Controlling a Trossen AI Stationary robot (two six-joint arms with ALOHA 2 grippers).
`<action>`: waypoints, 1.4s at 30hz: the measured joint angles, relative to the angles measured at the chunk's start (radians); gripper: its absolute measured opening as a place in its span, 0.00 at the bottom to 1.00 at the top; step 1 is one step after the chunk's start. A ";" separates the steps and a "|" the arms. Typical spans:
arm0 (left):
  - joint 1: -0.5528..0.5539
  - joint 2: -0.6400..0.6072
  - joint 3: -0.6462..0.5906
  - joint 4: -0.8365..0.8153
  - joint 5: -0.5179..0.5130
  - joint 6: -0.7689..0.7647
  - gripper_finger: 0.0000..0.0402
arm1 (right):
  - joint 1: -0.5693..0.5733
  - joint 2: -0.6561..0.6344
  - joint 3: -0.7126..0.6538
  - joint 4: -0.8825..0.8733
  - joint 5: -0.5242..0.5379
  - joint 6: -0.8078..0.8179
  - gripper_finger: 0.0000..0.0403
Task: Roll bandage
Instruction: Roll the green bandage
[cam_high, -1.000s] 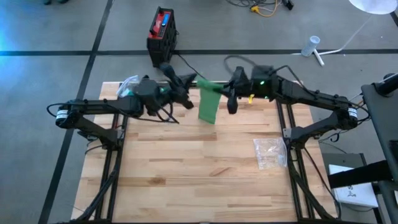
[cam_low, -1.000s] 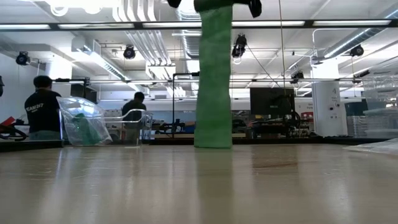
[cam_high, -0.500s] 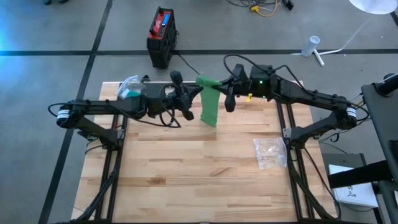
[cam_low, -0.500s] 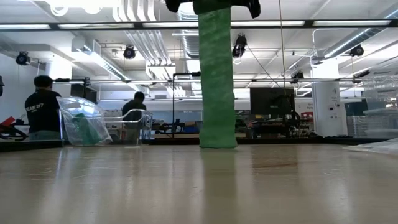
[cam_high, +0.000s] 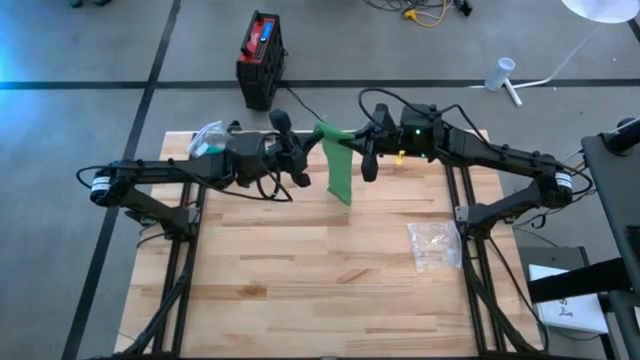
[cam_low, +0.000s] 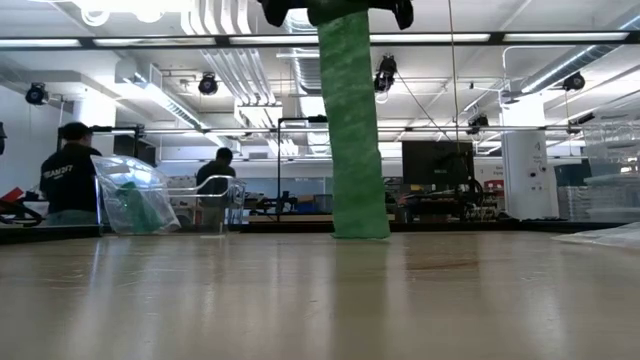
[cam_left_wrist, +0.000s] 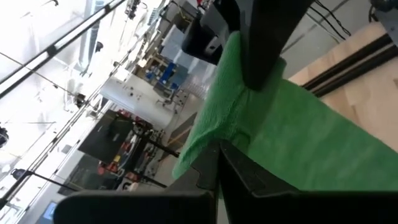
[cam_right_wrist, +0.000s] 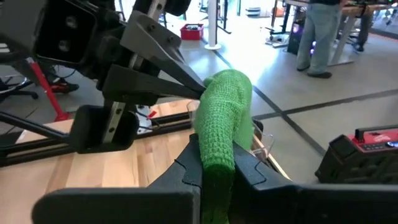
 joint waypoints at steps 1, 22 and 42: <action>0.002 0.000 0.000 -0.010 -0.001 0.000 0.00 | 0.000 0.000 0.000 0.003 -0.006 -0.002 0.05; -0.011 -0.087 -0.002 -0.138 -0.057 -0.020 0.00 | 0.000 -0.014 0.022 -0.050 0.064 -0.045 0.05; 0.008 -0.001 -0.002 0.008 0.029 0.037 0.00 | 0.011 -0.012 0.018 -0.084 0.029 -0.059 0.05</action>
